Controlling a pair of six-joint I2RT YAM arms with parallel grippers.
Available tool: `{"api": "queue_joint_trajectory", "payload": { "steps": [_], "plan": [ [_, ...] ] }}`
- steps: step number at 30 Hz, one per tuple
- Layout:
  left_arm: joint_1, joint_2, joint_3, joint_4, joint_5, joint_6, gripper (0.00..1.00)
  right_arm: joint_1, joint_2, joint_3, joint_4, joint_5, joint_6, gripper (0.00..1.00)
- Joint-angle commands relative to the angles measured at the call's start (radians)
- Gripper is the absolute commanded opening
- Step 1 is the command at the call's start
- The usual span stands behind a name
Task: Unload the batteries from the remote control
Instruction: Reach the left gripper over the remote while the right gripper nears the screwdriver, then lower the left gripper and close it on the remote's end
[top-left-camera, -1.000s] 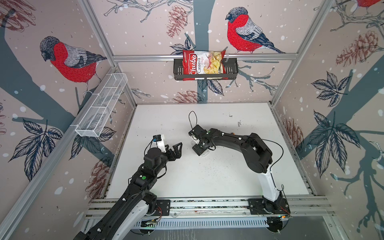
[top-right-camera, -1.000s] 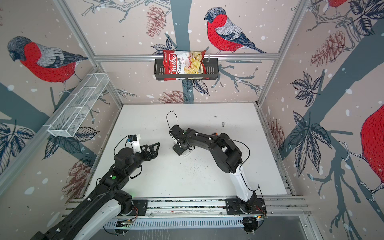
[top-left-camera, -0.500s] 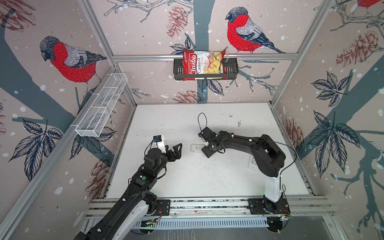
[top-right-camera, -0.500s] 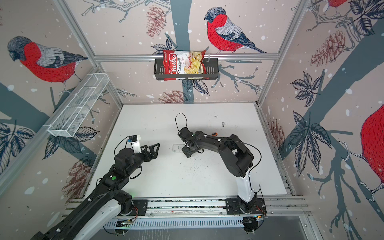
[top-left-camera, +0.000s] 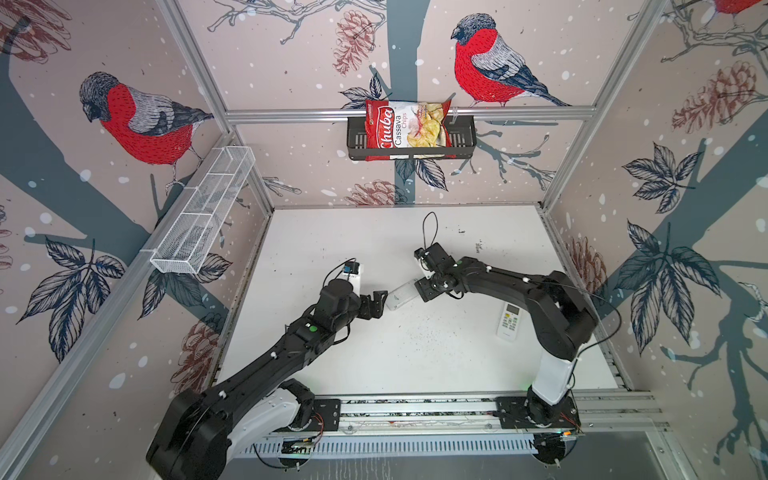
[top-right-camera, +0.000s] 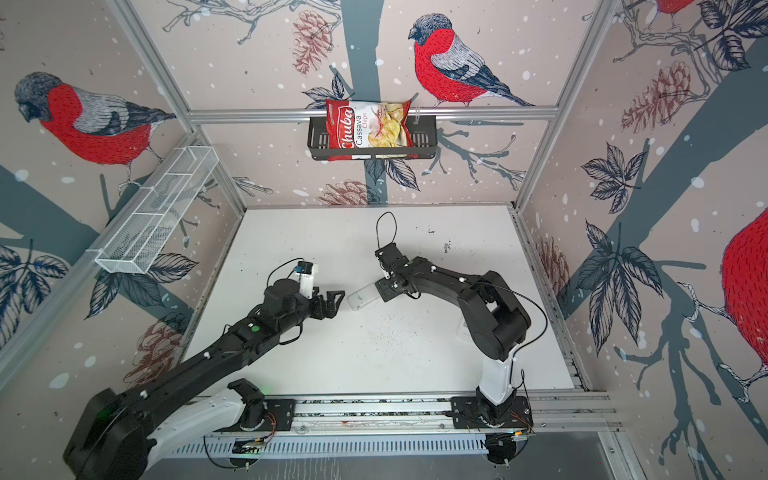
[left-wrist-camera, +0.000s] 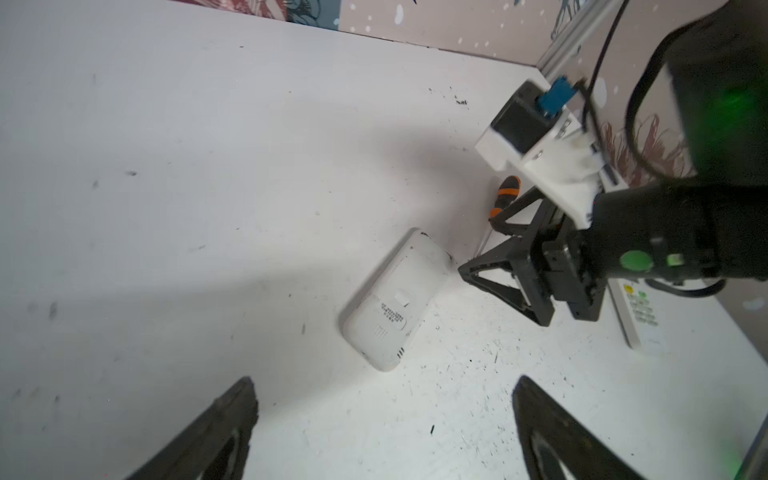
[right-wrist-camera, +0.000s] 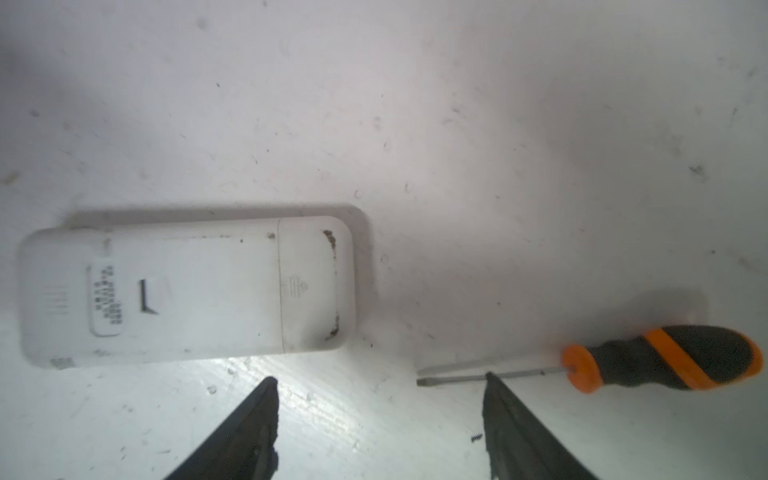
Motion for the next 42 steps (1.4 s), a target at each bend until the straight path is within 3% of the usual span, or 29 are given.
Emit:
{"api": "queue_joint_trajectory", "payload": {
  "steps": [1,7,9,17,25,33,42],
  "plan": [
    [-0.031,0.092,0.063,-0.031,-0.042,0.083,0.95,-0.054,-0.085,-0.08,0.148,-0.151,0.061,0.8],
    [-0.033,0.261,0.14,-0.036,0.06,0.14,0.95,-0.188,-0.26,-0.282,0.388,-0.345,0.172,0.88],
    [-0.033,0.332,0.181,-0.065,0.069,0.162,0.96,-0.205,-0.306,-0.337,0.456,-0.335,0.212,0.95],
    [-0.033,0.471,0.247,-0.075,0.016,0.248,0.95,-0.218,-0.396,-0.452,0.591,-0.316,0.286,0.96],
    [-0.034,0.625,0.337,-0.097,0.004,0.307,0.94,-0.22,-0.425,-0.461,0.602,-0.337,0.289,0.97],
    [-0.033,0.708,0.366,-0.067,0.072,0.321,0.92,-0.219,-0.416,-0.457,0.607,-0.344,0.288,0.97],
    [-0.035,0.749,0.35,-0.04,0.1,0.319,0.8,-0.226,-0.412,-0.456,0.606,-0.344,0.288,0.97]
  ]
}}
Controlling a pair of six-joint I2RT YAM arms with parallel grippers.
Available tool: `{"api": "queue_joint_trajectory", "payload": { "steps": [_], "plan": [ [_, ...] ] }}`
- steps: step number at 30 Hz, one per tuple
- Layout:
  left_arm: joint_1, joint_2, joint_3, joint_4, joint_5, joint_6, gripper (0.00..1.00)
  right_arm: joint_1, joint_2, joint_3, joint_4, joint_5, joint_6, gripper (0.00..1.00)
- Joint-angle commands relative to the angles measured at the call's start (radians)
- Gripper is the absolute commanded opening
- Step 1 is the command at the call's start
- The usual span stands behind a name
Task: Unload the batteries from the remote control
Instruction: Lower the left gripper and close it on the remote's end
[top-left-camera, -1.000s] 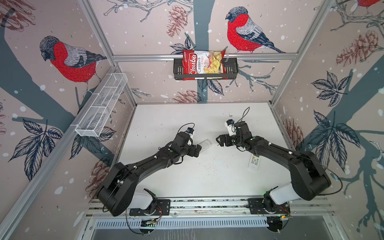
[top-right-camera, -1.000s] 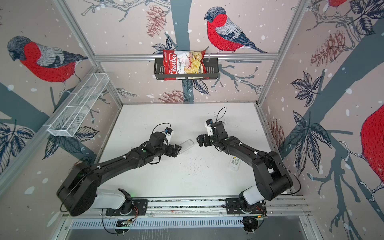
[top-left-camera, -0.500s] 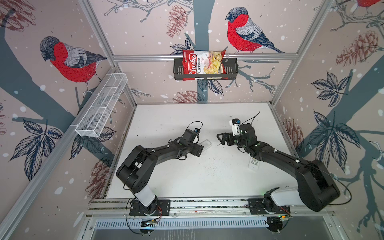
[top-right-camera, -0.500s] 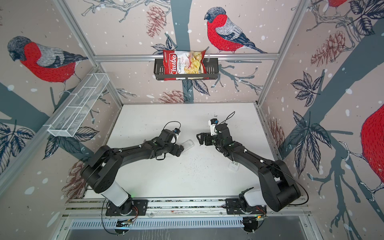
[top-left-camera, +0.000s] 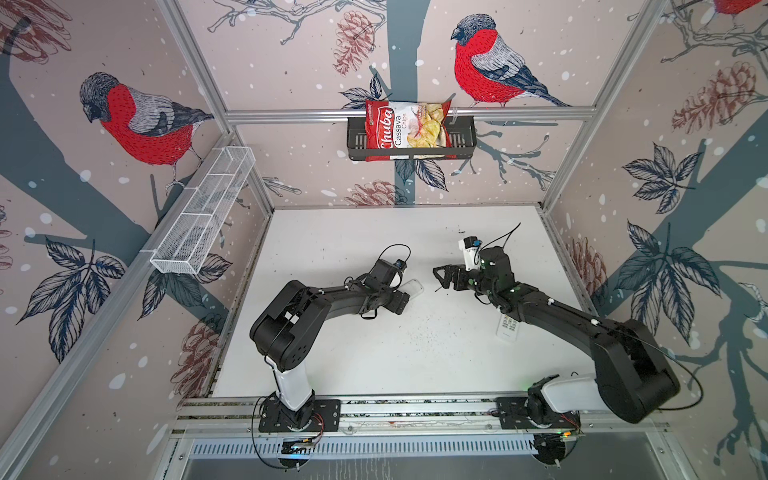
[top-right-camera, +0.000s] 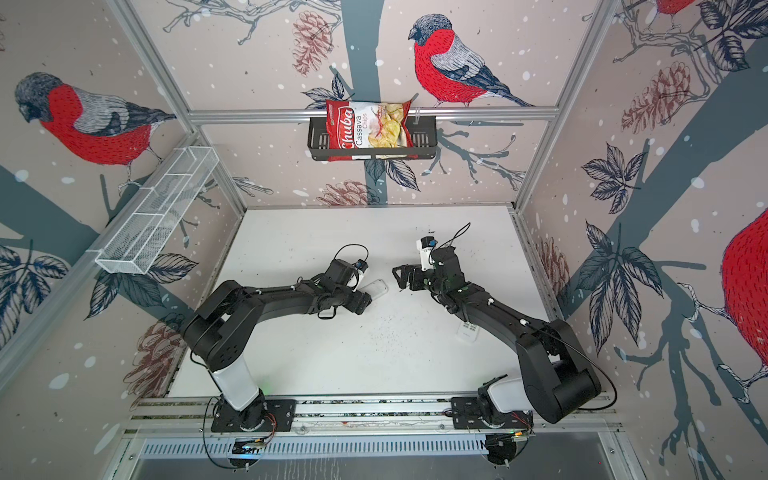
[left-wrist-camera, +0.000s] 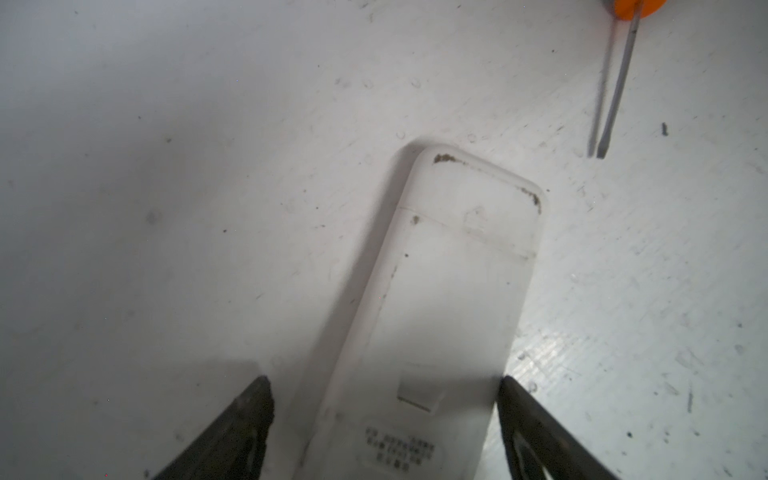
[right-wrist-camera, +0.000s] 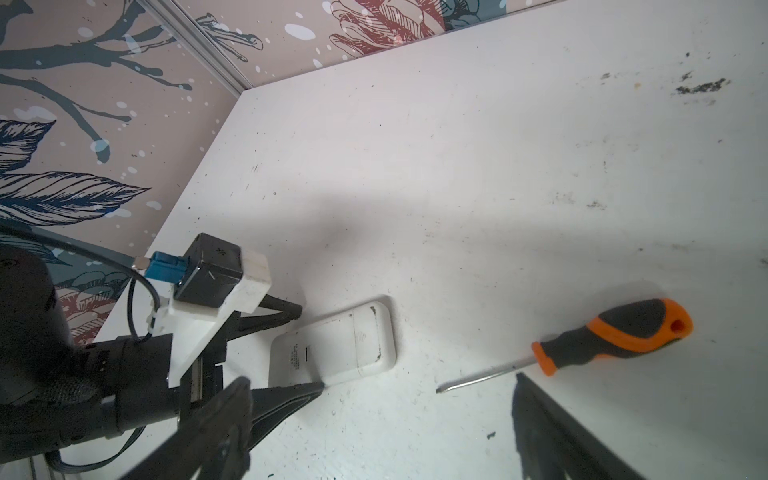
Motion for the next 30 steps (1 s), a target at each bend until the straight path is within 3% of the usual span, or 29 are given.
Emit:
{"api": "queue_joint_trajectory", "payload": {
  "steps": [1,14,30],
  "plan": [
    [-0.002,0.01,-0.014,-0.022,0.021,-0.002,0.79,0.0,0.003,0.005,0.028,-0.01,0.001,0.97],
    [-0.078,0.014,-0.024,-0.075,-0.1,0.021,0.76,0.0,0.002,0.003,0.037,-0.034,0.011,0.97],
    [-0.088,0.007,-0.024,-0.147,-0.048,-0.014,0.73,0.0,-0.007,0.001,0.033,-0.042,0.008,0.96]
  ]
}}
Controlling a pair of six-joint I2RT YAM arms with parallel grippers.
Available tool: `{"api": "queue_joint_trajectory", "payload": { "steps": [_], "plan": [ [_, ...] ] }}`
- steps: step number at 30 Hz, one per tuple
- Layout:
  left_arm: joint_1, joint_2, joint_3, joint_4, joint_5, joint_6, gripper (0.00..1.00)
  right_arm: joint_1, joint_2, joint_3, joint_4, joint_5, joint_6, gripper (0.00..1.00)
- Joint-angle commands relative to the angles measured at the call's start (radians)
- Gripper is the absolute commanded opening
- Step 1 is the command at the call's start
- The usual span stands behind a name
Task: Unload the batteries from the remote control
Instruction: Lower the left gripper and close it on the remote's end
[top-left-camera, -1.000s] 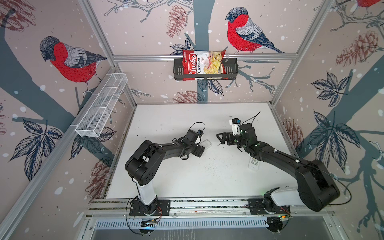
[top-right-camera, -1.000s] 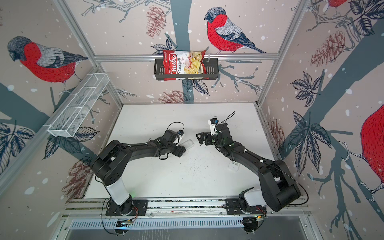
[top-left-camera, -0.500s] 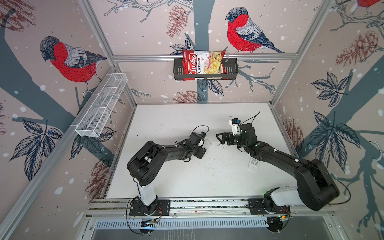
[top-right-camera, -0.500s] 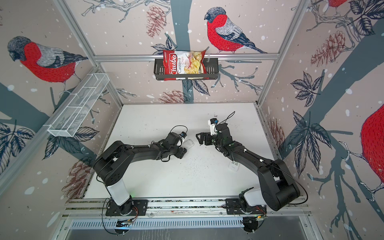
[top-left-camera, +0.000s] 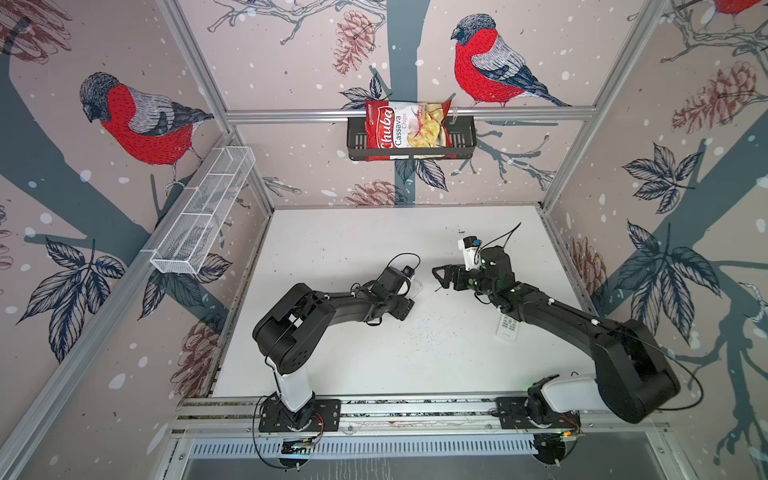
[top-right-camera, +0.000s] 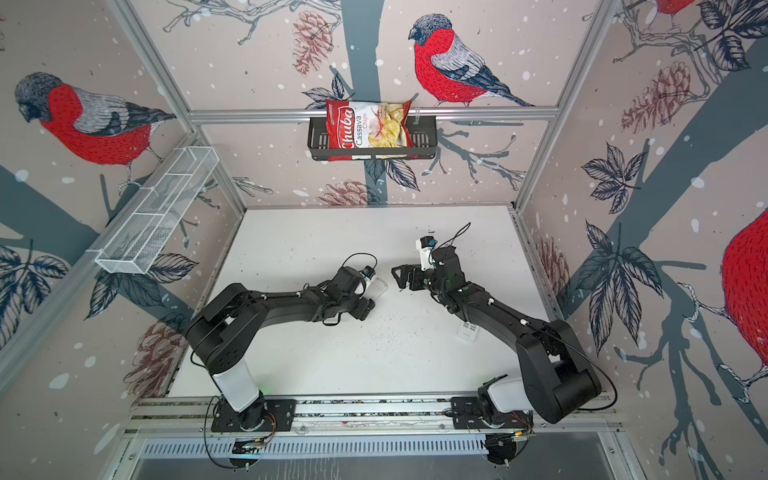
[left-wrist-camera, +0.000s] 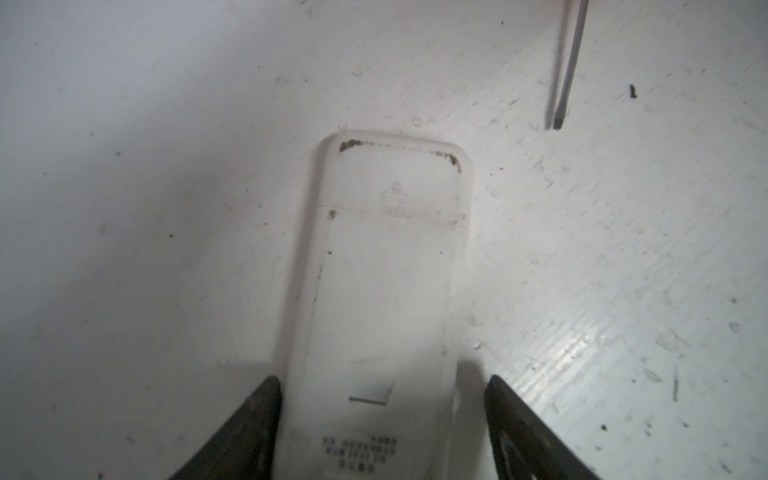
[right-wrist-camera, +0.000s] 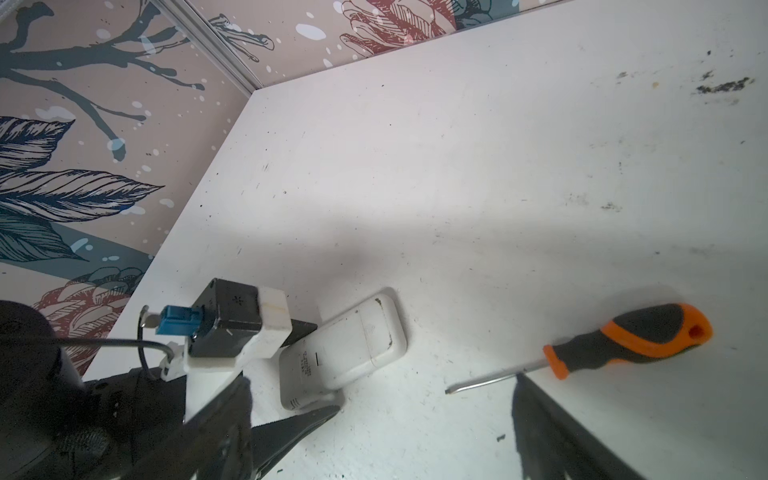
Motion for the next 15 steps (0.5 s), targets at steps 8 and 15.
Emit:
{"api": "queue_joint_trajectory", "payload": {
  "steps": [8,15],
  "plan": [
    [-0.003,0.041,0.025,-0.189,0.016,-0.051,0.5,0.001,-0.014,-0.008,0.048,-0.041,0.005,0.97],
    [-0.003,0.02,0.015,-0.189,0.035,-0.051,0.44,-0.015,0.001,-0.004,0.045,-0.055,0.008,0.92]
  ]
}}
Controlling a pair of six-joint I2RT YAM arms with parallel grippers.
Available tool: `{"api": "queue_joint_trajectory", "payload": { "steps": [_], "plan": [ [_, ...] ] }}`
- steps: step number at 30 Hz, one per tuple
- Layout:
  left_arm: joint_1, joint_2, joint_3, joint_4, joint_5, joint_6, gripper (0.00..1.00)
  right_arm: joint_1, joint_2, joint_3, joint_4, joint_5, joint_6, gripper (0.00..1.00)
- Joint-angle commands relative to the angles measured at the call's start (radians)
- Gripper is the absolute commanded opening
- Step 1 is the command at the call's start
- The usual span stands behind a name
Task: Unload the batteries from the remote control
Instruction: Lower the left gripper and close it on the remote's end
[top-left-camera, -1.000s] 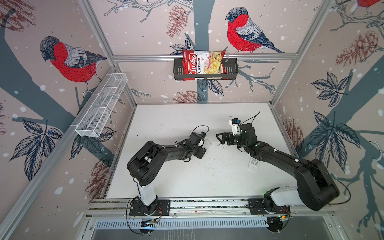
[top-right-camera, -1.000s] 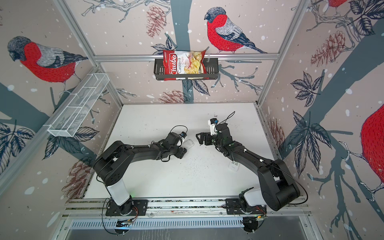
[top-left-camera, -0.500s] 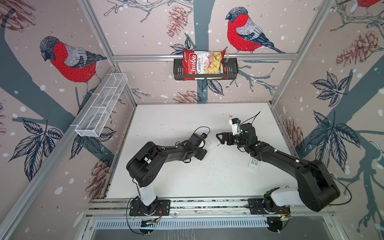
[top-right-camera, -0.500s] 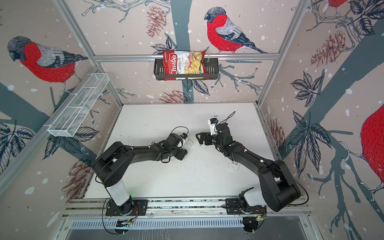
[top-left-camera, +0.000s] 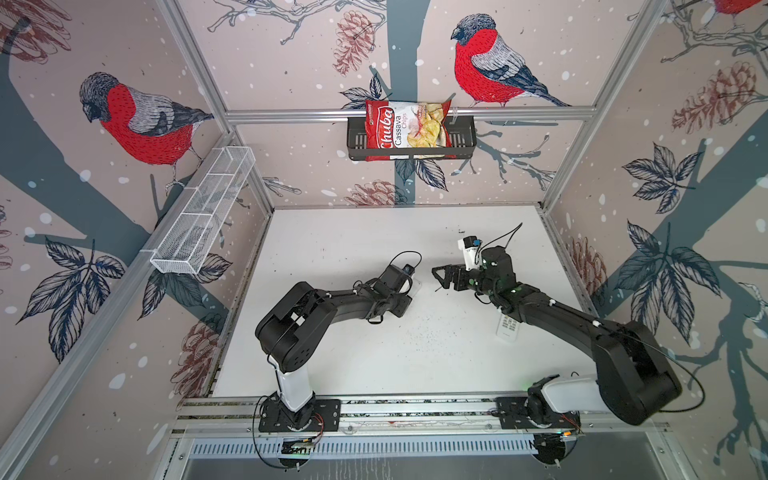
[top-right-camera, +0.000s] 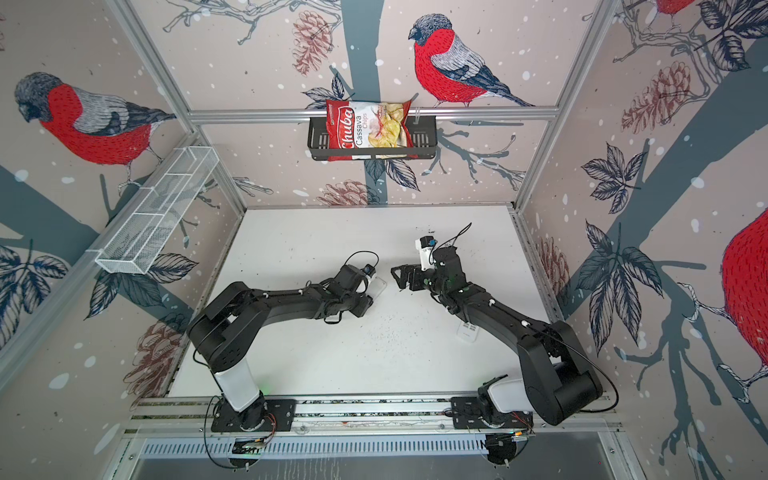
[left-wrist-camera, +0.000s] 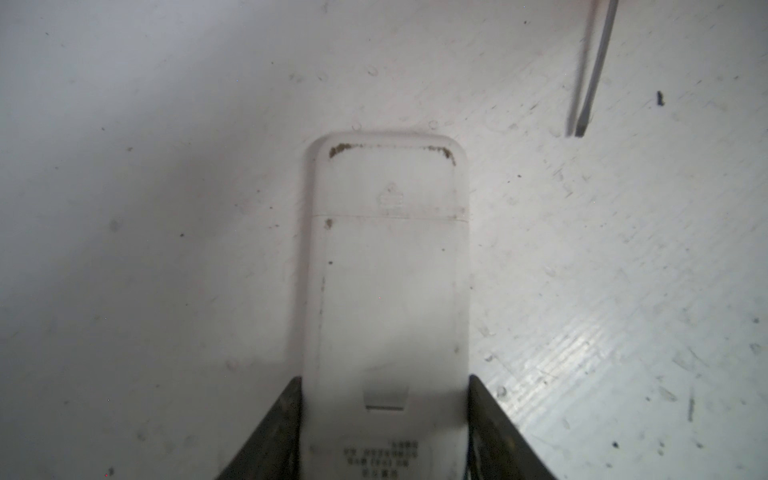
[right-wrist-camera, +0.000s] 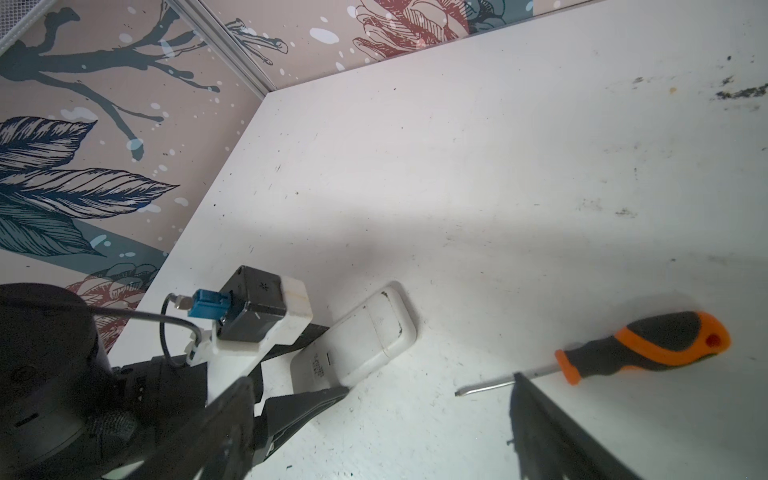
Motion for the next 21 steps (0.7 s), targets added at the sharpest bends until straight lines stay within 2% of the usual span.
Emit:
{"api": "queue_joint_trajectory", "payload": {
  "steps": [1,7,11,17,21],
  "plan": [
    [-0.001,-0.008,-0.018,-0.155,0.065,-0.027,0.44,-0.01,0.014,0.008,0.025,-0.032,0.01,0.9],
    [-0.007,-0.12,-0.04,-0.18,0.107,-0.035,0.44,-0.025,0.055,0.044,-0.031,-0.064,-0.011,0.89],
    [-0.047,-0.192,-0.053,-0.175,0.135,-0.053,0.44,-0.025,0.088,0.069,-0.058,-0.128,-0.028,0.87],
    [-0.104,-0.305,-0.054,-0.23,0.099,-0.076,0.44,-0.014,0.134,0.12,-0.124,-0.228,-0.076,0.87],
    [-0.113,-0.365,-0.035,-0.284,0.059,-0.083,0.44,0.021,0.149,0.148,-0.17,-0.242,-0.111,0.88]
  ]
}}
